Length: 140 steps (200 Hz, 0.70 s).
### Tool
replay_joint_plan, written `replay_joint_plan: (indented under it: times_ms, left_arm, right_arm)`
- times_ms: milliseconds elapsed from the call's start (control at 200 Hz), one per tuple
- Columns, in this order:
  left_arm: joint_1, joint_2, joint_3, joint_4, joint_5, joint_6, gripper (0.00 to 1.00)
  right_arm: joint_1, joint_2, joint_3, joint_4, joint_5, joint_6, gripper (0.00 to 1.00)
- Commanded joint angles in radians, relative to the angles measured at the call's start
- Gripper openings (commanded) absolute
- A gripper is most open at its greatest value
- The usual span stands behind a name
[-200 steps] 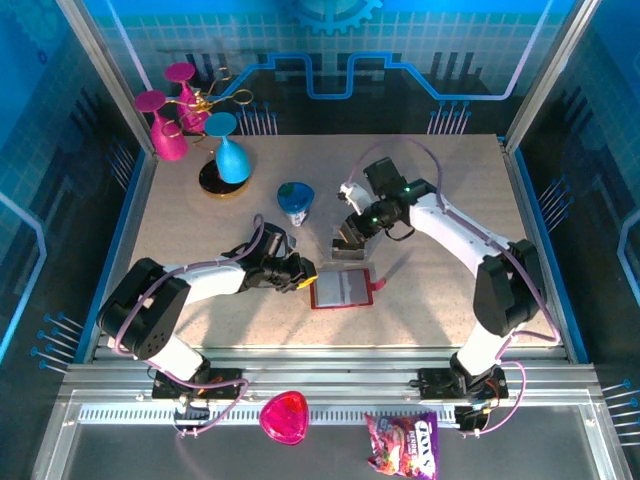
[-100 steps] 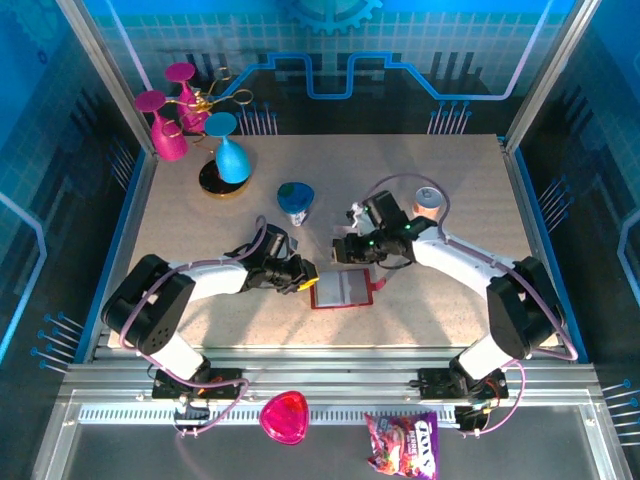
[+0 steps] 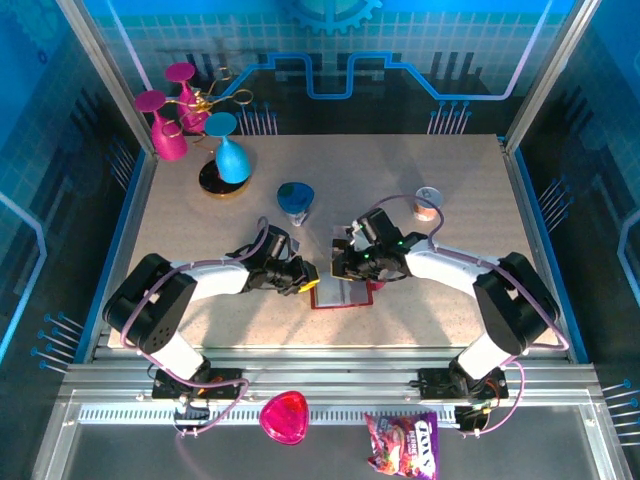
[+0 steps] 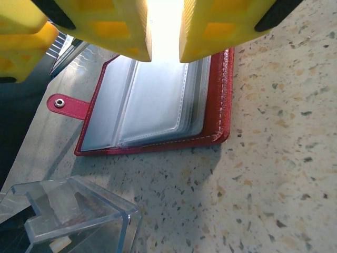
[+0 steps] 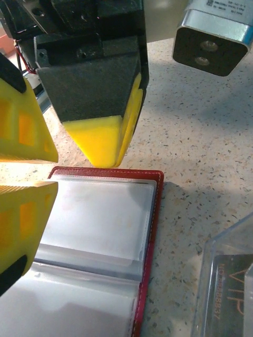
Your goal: Take the credit cards out of the card holder
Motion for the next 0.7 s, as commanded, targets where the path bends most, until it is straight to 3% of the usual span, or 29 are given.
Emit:
replay_joint_plan:
  times_ms: [0, 695]
  left_arm:
    - [-0.014, 0.019, 0.003, -0.005, 0.008, -0.011, 0.20]
    - [-0.017, 0.038, -0.031, -0.027, -0.030, 0.008, 0.13]
  right_arm:
    - [0.015, 0.024, 0.001, 0.031, -0.038, 0.006, 0.17]
    - [0.004, 0.124, 0.063, -0.058, -0.048, -0.047, 0.18]
